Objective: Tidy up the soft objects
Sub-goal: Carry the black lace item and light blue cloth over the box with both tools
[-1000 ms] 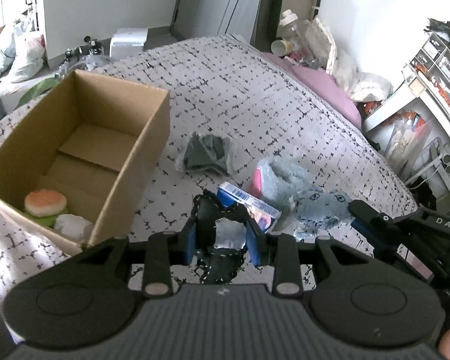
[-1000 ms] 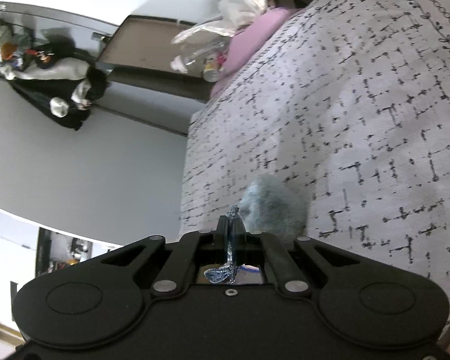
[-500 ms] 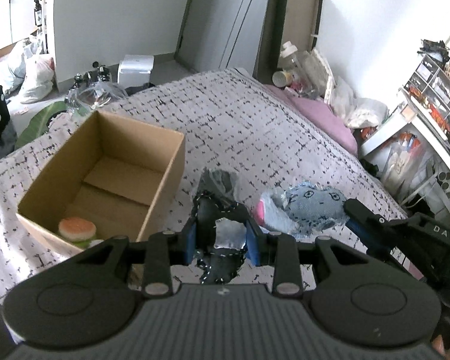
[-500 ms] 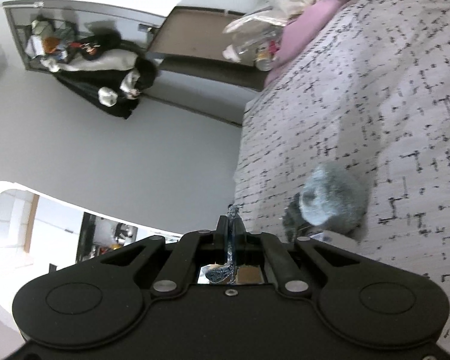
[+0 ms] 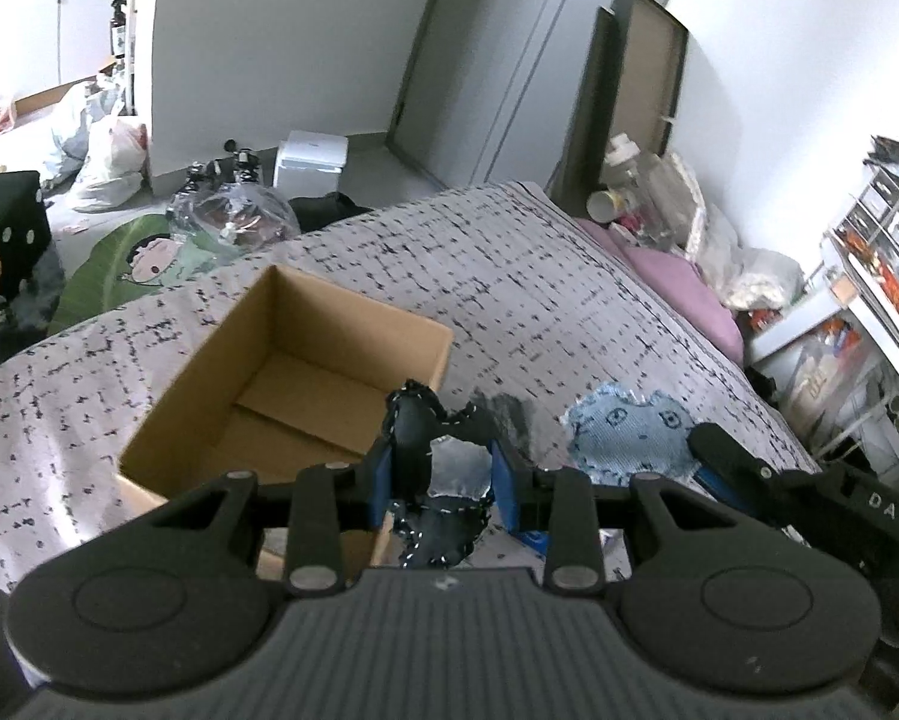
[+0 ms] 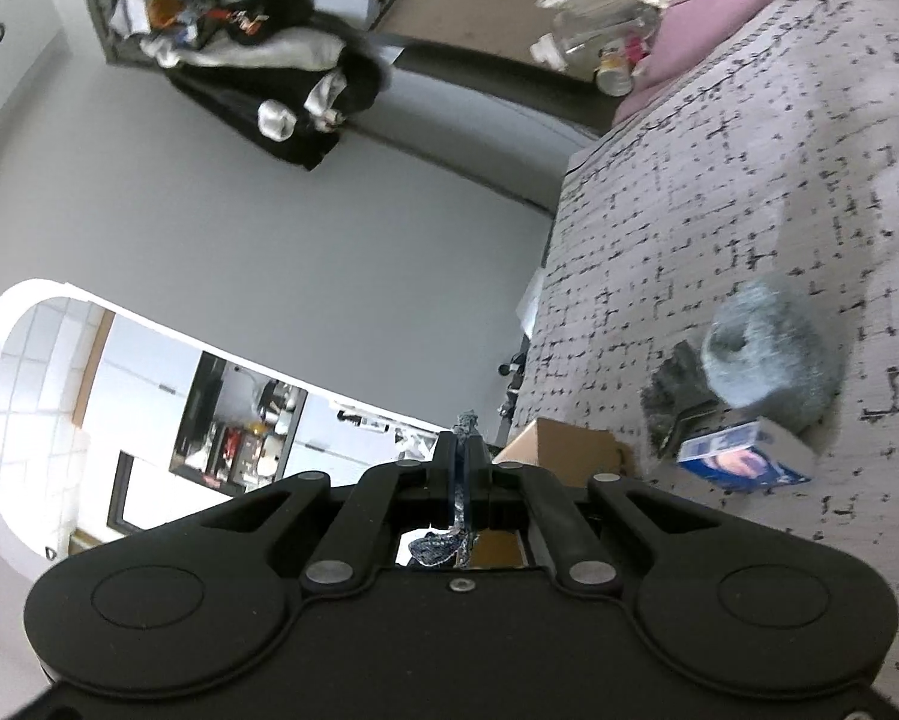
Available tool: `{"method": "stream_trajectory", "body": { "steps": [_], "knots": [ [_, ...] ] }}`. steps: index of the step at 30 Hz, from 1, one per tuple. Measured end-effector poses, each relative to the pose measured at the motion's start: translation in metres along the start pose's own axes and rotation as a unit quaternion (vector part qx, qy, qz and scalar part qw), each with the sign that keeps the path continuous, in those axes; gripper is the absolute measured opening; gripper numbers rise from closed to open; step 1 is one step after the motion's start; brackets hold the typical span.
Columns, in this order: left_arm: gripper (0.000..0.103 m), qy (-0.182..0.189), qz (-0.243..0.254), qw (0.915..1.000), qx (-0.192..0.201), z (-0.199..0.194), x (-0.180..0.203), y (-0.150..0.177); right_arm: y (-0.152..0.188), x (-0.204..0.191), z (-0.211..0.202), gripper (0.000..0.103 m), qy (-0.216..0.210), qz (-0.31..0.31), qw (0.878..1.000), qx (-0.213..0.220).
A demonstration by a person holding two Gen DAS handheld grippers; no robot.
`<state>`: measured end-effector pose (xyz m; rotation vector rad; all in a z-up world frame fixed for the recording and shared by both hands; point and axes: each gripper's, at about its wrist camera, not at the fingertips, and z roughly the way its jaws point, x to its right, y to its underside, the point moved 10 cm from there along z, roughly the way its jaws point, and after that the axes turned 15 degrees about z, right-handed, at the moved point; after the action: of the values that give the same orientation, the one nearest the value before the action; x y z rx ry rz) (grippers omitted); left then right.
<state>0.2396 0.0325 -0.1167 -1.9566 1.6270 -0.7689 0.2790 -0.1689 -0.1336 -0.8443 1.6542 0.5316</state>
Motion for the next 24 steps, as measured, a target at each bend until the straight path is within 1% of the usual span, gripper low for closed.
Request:
{"method": "stream_trajectory", "body": {
  "steps": [11,19,24],
  "knots": [
    [0.033,-0.005,-0.032,0.9995,-0.002,0.006,-0.044,0.002,0.031,-0.01,0.028,0.002,0.008,-0.038,0.999,-0.035],
    [0.033,-0.005,-0.054,0.9984,-0.015,0.019,-0.071,0.011,0.057,-0.008,0.048,0.002,0.035,-0.073,0.995,-0.061],
    [0.033,-0.002,-0.068,0.9974,-0.026,0.029,-0.085,0.017,0.067,-0.005,0.059,0.002,0.05,-0.088,0.992,-0.071]
  ]
}}
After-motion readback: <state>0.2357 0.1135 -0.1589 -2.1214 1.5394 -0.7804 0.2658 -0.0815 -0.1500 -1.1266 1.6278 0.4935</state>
